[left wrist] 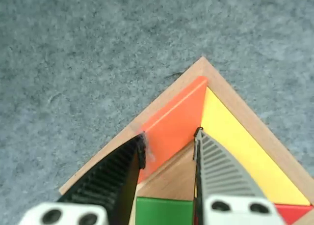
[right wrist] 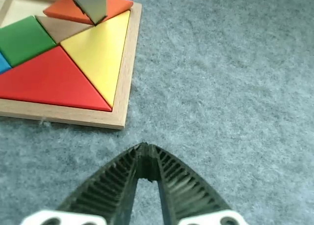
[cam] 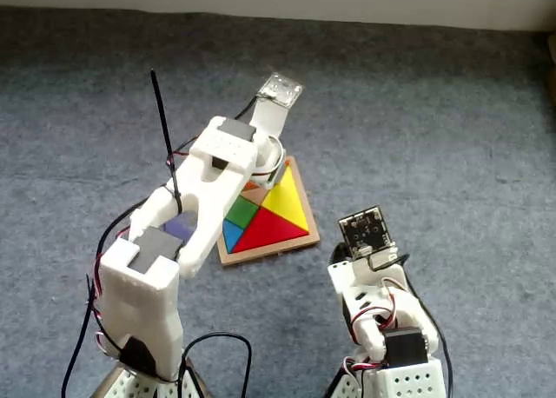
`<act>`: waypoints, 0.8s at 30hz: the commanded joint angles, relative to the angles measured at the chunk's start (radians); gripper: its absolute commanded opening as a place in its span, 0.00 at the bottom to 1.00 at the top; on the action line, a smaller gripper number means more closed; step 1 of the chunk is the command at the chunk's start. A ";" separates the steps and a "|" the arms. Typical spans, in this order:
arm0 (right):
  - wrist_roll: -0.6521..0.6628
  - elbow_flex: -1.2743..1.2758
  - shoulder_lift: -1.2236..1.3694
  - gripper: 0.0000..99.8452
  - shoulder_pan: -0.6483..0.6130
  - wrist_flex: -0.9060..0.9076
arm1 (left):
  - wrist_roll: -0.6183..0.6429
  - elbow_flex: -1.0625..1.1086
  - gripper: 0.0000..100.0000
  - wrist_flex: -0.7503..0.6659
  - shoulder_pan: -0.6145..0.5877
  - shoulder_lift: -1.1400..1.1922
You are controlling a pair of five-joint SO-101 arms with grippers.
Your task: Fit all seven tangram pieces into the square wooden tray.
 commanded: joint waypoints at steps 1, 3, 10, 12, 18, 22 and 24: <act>0.014 0.082 -0.016 0.01 -0.015 -0.001 | 0.011 -0.044 0.17 0.011 -0.025 -0.007; 0.014 0.082 -0.016 0.01 -0.015 -0.001 | 0.012 -0.045 0.17 0.035 -0.018 -0.010; 0.014 0.082 -0.016 0.01 -0.015 -0.001 | 0.075 -0.048 0.17 0.126 -0.012 -0.148; 0.014 0.082 -0.016 0.01 -0.015 -0.001 | 0.091 -0.047 0.17 0.137 -0.015 -0.174; 0.014 0.082 -0.016 0.01 -0.015 -0.001 | 0.094 -0.047 0.17 0.135 -0.031 -0.176; 0.014 0.082 -0.016 0.01 -0.015 -0.001 | 0.091 -0.047 0.17 0.169 -0.038 -0.186; 0.014 0.082 -0.016 0.01 -0.015 -0.001 | 0.089 -0.048 0.17 0.207 -0.038 -0.189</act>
